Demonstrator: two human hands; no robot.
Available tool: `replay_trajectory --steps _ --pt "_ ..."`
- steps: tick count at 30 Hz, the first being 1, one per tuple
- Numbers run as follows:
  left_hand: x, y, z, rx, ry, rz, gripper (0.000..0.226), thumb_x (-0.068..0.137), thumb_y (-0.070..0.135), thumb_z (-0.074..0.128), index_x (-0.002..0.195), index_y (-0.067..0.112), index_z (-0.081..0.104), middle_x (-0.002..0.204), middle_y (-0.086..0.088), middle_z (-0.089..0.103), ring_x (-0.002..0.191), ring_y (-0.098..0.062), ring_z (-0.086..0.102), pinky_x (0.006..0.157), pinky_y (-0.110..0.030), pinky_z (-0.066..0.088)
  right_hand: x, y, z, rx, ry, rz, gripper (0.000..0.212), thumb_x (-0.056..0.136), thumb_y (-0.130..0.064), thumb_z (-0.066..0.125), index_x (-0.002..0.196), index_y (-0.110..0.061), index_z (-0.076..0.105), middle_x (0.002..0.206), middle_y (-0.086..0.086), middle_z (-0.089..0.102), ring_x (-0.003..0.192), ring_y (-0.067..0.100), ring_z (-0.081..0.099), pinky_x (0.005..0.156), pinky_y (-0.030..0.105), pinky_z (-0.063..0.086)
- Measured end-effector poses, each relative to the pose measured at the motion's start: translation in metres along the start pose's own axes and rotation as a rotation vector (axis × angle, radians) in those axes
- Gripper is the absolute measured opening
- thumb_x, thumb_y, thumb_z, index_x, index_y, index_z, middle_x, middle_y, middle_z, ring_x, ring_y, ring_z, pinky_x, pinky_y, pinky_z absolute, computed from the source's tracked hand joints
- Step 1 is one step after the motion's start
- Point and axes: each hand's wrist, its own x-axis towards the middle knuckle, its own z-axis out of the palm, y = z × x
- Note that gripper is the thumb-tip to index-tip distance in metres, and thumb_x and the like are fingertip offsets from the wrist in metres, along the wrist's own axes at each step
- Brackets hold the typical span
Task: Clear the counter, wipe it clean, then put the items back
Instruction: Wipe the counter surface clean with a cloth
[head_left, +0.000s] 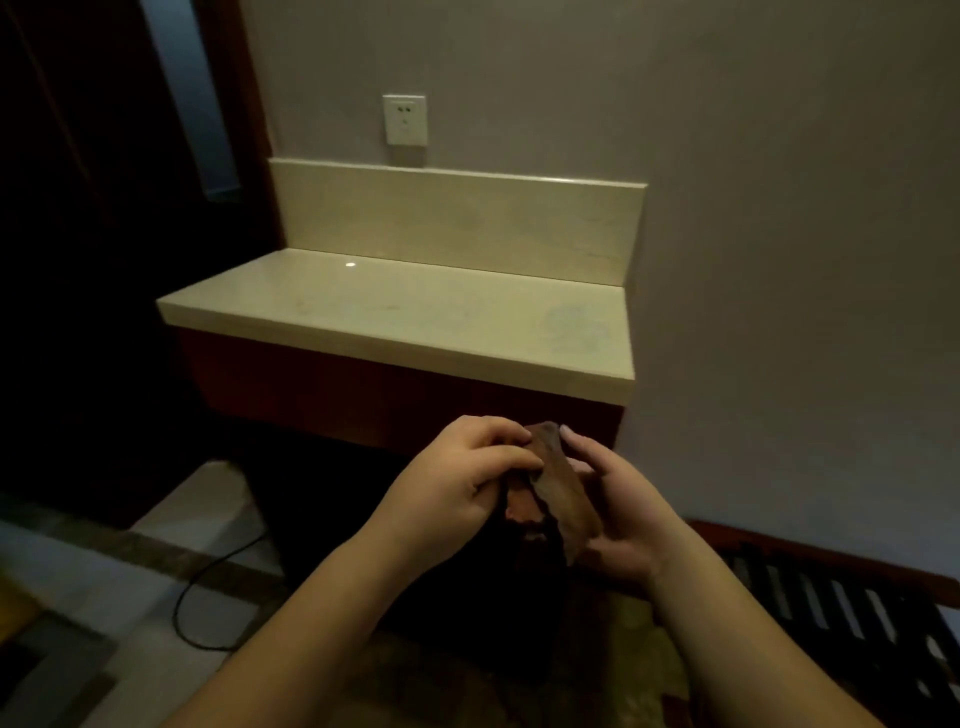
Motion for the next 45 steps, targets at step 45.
replay_trajectory --steps 45 --pt "0.048 -0.392 -0.257 -0.817 0.631 -1.006 0.008 0.083 0.002 0.061 0.080 0.007 0.067 0.063 -0.007 0.064 0.065 -0.024 0.061 0.063 -0.032 0.047 0.424 -0.019 0.331 -1.893 -0.105 -0.898 0.060 0.084 -0.041 0.066 0.137 -0.031 0.040 0.125 -0.005 0.048 0.111 0.016 0.052 0.086 0.028 0.045"
